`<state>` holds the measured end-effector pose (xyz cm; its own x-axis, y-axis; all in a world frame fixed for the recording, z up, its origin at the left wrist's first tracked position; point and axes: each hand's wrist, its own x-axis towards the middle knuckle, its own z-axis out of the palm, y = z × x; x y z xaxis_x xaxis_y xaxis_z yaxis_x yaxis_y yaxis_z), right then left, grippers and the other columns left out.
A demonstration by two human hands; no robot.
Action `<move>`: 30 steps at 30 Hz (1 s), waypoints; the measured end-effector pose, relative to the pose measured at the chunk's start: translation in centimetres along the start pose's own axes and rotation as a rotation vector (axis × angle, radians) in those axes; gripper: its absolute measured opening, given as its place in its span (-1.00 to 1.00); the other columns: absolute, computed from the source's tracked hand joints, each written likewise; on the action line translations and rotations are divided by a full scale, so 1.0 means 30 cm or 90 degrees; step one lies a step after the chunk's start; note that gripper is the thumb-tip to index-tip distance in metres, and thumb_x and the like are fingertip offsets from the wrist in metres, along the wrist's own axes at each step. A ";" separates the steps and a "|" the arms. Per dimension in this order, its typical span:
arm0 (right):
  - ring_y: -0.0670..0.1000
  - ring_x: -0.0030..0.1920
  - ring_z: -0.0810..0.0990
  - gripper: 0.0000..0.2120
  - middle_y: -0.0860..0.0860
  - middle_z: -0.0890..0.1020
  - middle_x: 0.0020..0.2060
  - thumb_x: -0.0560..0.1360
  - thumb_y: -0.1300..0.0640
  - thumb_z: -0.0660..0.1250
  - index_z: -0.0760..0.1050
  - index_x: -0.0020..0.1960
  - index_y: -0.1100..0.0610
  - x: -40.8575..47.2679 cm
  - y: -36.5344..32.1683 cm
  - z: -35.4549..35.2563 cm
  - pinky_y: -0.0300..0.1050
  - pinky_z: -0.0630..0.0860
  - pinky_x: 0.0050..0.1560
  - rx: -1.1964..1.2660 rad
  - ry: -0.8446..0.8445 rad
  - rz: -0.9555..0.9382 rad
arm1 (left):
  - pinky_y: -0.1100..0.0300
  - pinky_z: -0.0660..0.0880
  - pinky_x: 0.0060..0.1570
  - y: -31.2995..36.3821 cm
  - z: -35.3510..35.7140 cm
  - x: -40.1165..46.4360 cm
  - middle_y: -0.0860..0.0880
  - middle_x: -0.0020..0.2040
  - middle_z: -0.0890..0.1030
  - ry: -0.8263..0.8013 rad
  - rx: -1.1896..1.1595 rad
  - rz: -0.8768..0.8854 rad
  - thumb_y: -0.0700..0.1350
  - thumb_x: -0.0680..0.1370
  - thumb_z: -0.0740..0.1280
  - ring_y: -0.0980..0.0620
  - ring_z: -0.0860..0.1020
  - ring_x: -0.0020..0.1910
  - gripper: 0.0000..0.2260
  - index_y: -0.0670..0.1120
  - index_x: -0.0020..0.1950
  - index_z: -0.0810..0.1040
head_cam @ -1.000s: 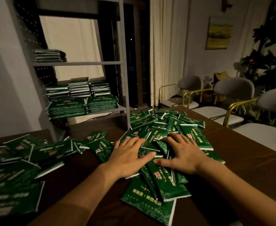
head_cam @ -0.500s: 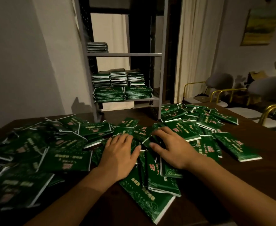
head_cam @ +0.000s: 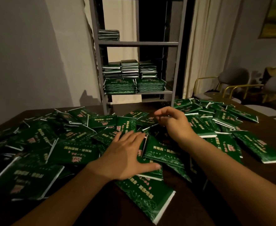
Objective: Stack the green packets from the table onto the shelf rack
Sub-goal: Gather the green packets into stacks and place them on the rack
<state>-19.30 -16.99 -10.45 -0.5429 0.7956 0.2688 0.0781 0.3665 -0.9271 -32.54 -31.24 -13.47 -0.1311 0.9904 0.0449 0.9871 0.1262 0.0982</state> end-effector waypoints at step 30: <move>-0.05 -0.06 0.65 -0.35 -0.05 0.67 -0.06 0.16 -0.31 0.55 0.52 0.11 0.01 0.033 0.009 -0.129 0.00 0.62 0.09 -0.390 -0.327 0.018 | 0.09 0.29 0.35 -0.095 0.021 0.109 0.15 0.30 0.48 0.174 -0.210 -0.033 0.07 0.58 0.32 0.09 0.37 0.33 -0.70 0.10 0.31 0.48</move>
<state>-16.58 -14.24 -9.42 -0.8395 0.5415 -0.0449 0.4621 0.6680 -0.5834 -35.72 -28.33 -14.22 -0.2430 0.9260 0.2890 0.9021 0.1063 0.4181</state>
